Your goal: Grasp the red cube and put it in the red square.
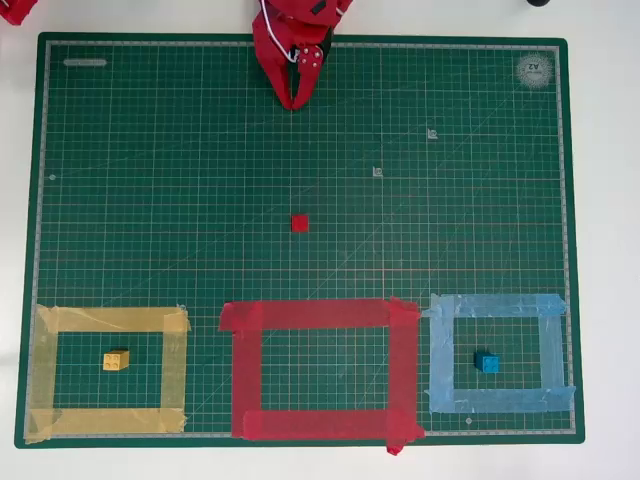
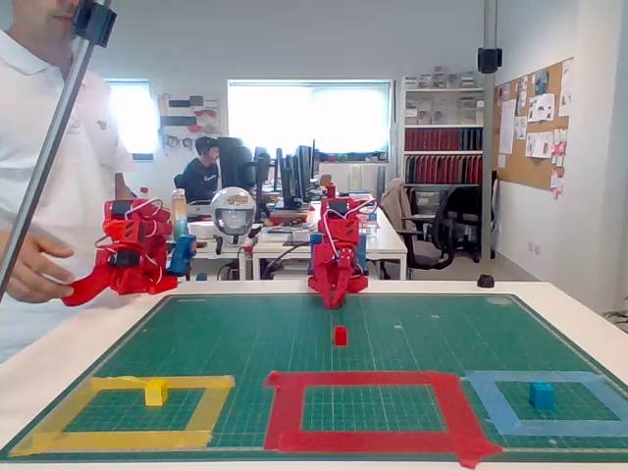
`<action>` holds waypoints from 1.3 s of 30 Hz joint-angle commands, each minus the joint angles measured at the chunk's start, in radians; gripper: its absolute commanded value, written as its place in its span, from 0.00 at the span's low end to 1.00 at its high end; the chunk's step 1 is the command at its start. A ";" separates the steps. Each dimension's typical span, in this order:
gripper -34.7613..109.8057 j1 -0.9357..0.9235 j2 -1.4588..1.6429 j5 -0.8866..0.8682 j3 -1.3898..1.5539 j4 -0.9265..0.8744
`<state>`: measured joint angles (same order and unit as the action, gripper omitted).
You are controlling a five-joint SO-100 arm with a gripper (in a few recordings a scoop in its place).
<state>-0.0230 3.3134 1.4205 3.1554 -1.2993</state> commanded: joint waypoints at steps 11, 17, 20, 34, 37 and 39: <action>0.23 -0.025 0.037 0.009 0.005 -0.021; 0.23 -0.014 0.037 0.009 0.005 -0.021; 0.23 -0.015 0.037 0.009 0.005 -0.021; 0.23 -0.012 0.037 0.009 0.005 -0.021; 0.23 -0.011 0.037 0.012 0.005 -0.021; 0.23 -0.011 0.037 0.009 0.005 -0.021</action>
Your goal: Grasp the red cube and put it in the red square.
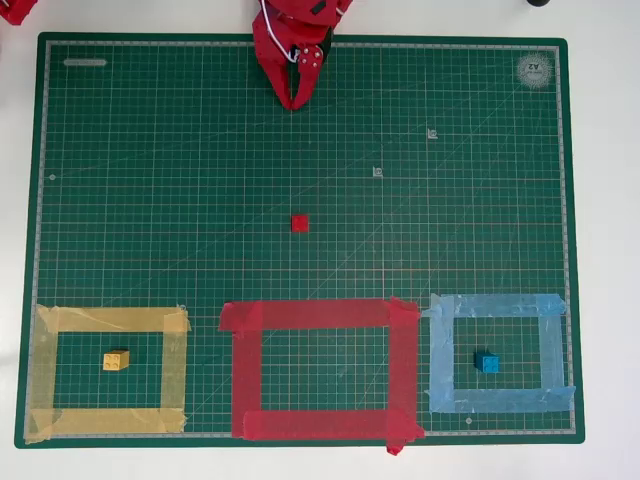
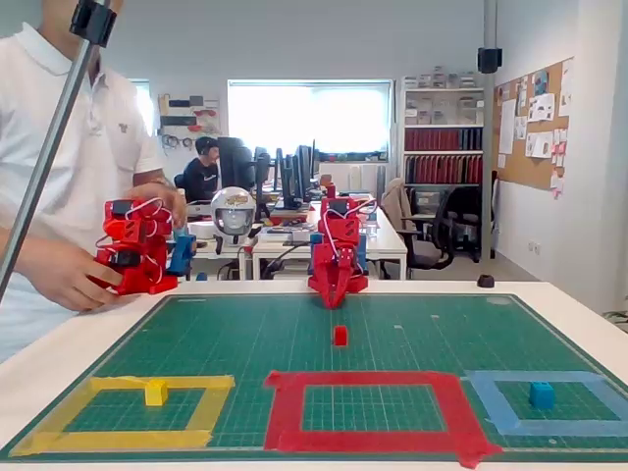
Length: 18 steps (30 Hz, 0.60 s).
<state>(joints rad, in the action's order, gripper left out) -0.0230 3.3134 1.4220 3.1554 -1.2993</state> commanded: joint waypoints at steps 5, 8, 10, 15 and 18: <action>0.23 -0.011 0.037 0.006 0.005 -0.021; 0.23 -0.011 0.037 0.006 0.005 -0.021; 0.23 -0.011 0.037 0.006 0.005 -0.021; 0.23 -0.008 0.037 0.006 0.005 -0.021; 0.23 -0.005 0.037 0.006 0.005 -0.021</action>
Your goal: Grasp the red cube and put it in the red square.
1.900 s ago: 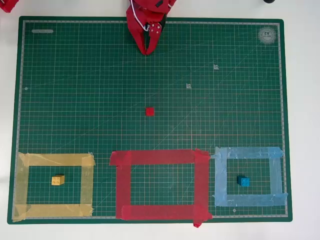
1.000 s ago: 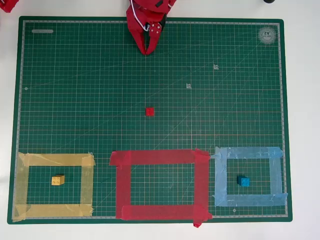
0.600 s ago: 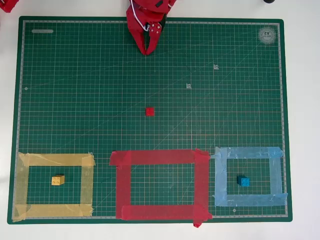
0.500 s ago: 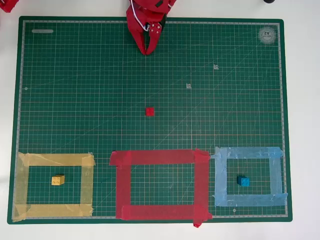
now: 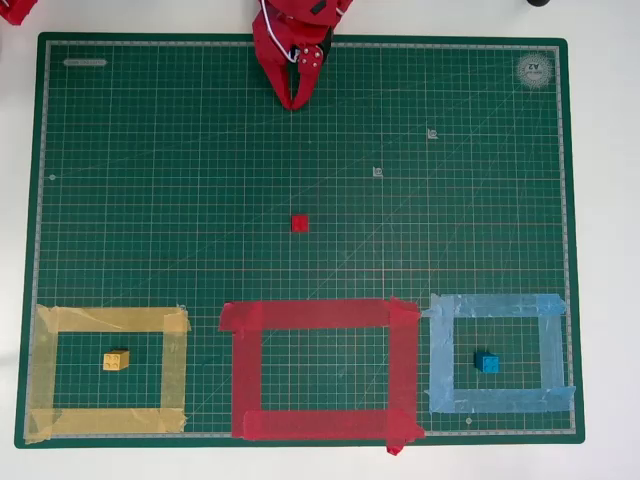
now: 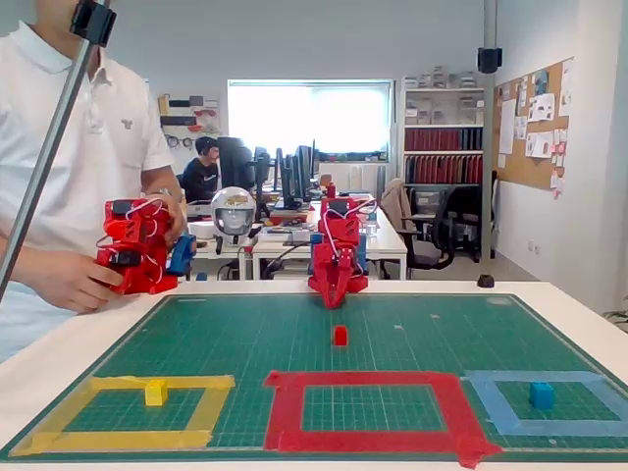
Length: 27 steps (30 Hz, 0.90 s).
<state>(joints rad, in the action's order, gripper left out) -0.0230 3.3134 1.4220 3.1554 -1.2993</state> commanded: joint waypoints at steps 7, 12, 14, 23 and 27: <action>0.23 -0.026 -0.080 0.006 -0.058 -0.011; 0.23 -0.066 -0.589 -0.064 -0.492 -0.094; 0.23 -0.067 -0.770 -0.140 -0.719 -0.164; 0.23 -0.071 -1.376 -0.603 -1.586 -0.390; 0.23 -0.087 -1.601 -0.778 -1.813 -0.396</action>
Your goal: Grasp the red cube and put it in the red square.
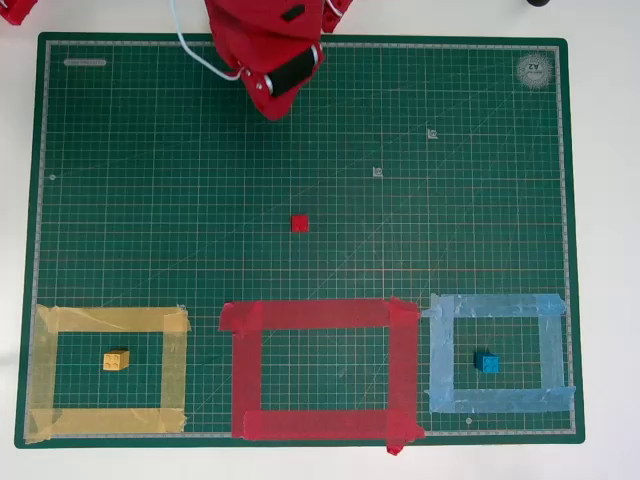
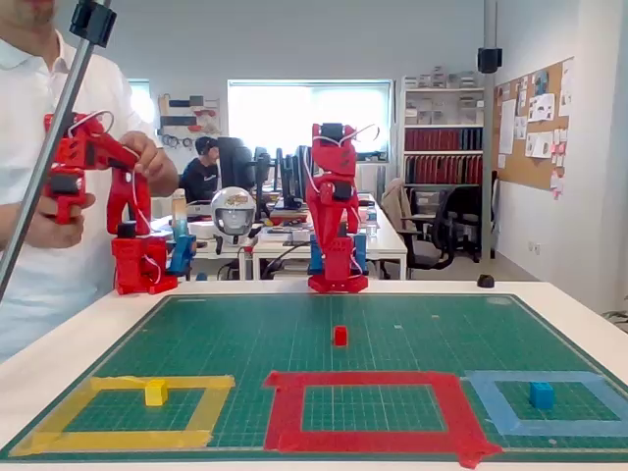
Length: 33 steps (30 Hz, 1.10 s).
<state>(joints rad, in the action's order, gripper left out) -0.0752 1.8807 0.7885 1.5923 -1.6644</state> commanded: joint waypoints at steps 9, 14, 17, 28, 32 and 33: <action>0.25 -0.032 -0.624 -0.411 -0.584 -0.044; 0.33 -0.028 -0.713 -0.413 -0.655 -0.046; 0.37 -0.021 -0.709 -0.413 -0.630 -0.043; 0.40 0.081 -0.397 -0.417 -0.083 0.150; 0.40 0.086 -0.370 -0.453 0.012 0.268; 0.40 0.084 -0.370 -0.457 0.029 0.298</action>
<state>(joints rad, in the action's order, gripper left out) -0.0153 1.4067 0.3467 1.5463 -1.4481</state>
